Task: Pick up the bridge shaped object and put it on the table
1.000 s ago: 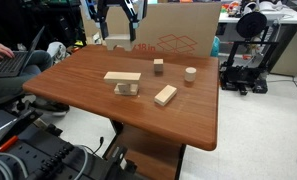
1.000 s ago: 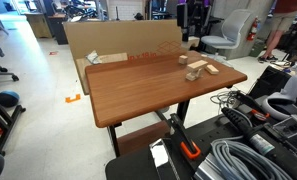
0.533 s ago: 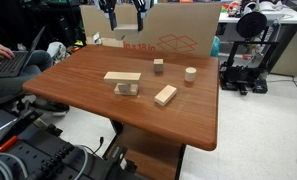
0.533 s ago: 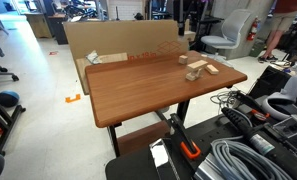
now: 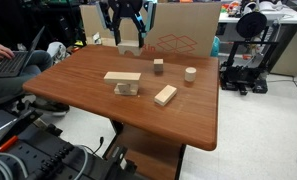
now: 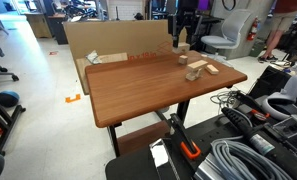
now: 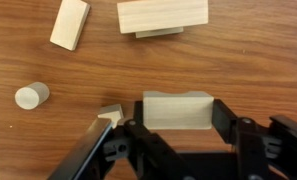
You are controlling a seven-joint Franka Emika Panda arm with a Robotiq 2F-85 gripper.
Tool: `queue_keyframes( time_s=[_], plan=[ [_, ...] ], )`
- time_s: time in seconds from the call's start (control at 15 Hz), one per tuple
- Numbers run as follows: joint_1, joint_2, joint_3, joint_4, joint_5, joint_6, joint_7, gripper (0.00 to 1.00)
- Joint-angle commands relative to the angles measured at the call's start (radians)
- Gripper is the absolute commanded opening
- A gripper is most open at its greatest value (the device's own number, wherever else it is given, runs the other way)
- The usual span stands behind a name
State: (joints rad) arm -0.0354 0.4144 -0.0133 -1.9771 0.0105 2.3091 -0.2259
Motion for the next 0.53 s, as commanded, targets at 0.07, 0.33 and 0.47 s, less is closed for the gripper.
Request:
queue_keyframes(
  time_s=[0.07,0.33,0.47],
  plan=[
    [-0.013,0.078,0.014,0.046,0.006,0.019,0.017,0.43],
    [-0.011,0.139,0.014,0.074,0.004,0.011,0.031,0.43],
    [-0.007,0.164,0.012,0.087,-0.003,0.011,0.043,0.43]
  ],
)
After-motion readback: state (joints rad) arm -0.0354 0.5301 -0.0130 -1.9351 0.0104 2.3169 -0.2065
